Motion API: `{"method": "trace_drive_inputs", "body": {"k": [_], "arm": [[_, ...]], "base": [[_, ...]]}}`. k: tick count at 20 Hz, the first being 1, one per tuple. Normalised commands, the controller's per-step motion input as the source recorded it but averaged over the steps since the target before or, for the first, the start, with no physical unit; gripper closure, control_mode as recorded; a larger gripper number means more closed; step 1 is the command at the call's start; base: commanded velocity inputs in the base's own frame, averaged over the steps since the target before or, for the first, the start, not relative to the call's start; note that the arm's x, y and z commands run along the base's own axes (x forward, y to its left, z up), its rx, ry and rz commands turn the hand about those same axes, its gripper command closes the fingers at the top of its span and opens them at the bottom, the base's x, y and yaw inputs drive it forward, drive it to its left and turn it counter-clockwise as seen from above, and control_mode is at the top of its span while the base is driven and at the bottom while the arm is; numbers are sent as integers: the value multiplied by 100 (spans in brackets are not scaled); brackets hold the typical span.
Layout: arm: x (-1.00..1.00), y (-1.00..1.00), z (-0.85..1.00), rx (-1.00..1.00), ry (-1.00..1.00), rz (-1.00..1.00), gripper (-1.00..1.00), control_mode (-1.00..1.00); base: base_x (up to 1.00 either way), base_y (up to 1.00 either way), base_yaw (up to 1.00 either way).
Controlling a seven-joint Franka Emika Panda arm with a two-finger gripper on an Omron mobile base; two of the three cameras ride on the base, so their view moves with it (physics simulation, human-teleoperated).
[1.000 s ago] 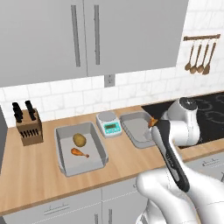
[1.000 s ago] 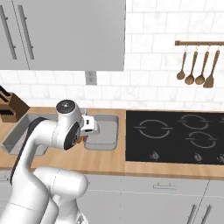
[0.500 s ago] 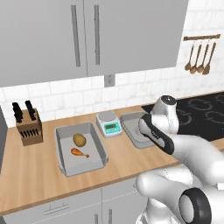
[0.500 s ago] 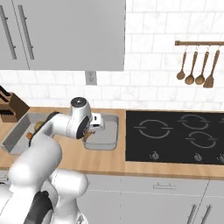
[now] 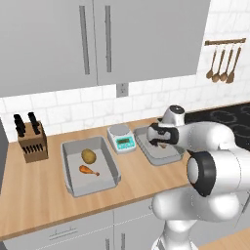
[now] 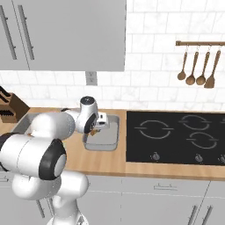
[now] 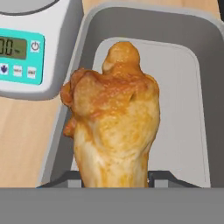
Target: Place one potato and one chicken drumstick in each tupperware on the nearby counter, to pack two identical lunches.
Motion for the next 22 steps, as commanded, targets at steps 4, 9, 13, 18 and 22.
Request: {"method": "trace_drive_inputs", "body": {"k": [4,9,13,18,22], "arm": [[34,0,-51,0,0,0,100,-100],[31,0,-21,0,3,0,100,-100],[51,0,-33,0,2,0,100,-100],[34,-2,-10,0,1,0,-100,-100],[1,0,16,1,1,0,-100,-100]], "base": [[0,0,0],[0,0,0],[0,0,0],[0,0,0],[0,0,0]]}}
